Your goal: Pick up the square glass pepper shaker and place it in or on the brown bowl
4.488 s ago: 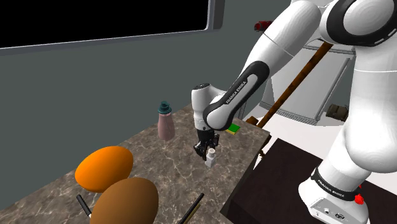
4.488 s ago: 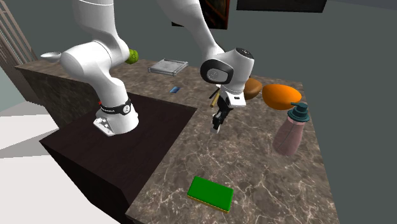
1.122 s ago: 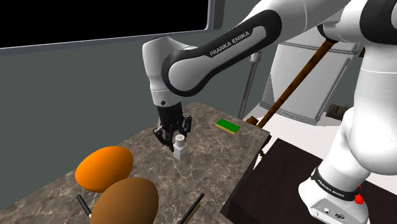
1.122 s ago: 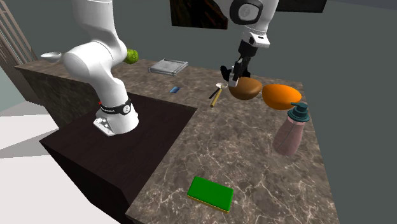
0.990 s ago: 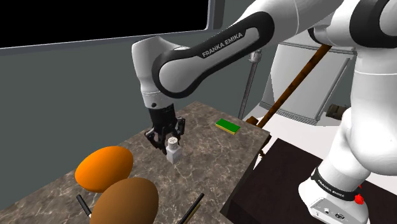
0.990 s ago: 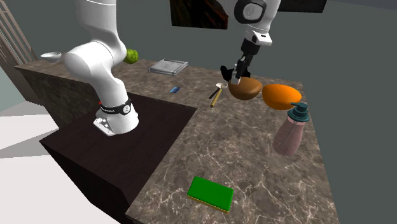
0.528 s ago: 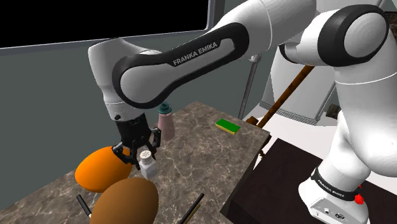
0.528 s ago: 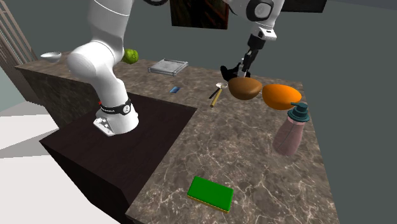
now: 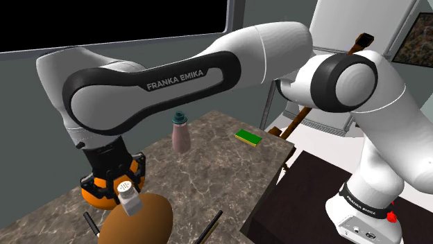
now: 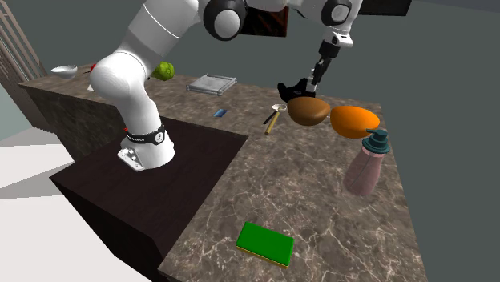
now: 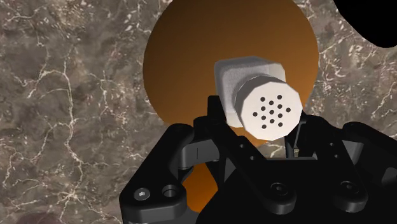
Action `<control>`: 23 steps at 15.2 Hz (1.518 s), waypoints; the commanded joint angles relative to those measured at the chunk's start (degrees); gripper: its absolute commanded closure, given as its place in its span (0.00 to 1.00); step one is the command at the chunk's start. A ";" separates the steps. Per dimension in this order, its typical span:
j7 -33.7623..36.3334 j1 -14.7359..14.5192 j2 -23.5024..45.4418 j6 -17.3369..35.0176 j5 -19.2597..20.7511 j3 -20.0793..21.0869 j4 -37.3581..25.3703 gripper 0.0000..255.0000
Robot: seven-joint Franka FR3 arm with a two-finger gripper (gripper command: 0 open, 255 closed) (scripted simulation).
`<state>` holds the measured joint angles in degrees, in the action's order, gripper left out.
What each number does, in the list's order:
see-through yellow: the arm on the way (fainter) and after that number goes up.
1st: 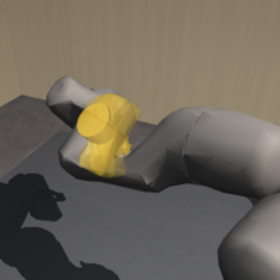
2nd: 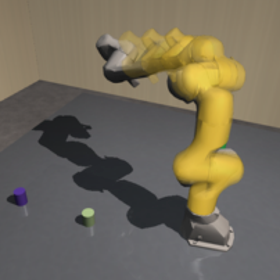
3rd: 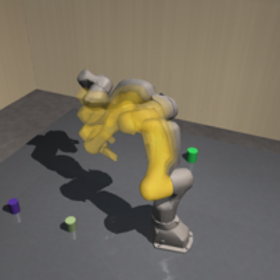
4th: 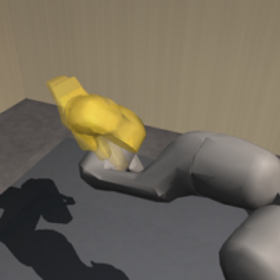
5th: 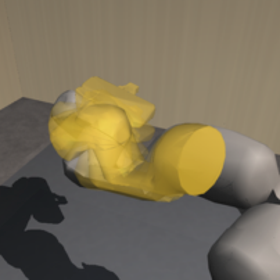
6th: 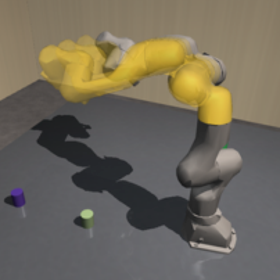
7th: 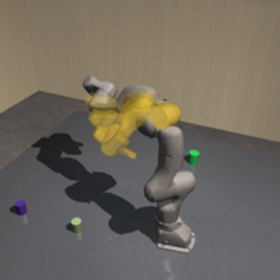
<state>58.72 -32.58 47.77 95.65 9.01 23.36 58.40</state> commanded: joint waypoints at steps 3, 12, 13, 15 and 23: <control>0.08 -0.33 1.62 1.82 0.35 -0.28 0.19 1.00; -0.04 0.03 3.63 7.74 0.90 -0.74 4.26 1.00; -0.04 0.04 3.61 7.75 0.89 -0.74 4.29 1.00; -0.04 0.03 3.62 7.74 0.90 -0.74 4.26 1.00; -0.04 0.03 3.62 7.74 0.90 -0.74 4.26 0.00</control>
<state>58.67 -32.55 51.39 103.39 9.91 22.62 62.67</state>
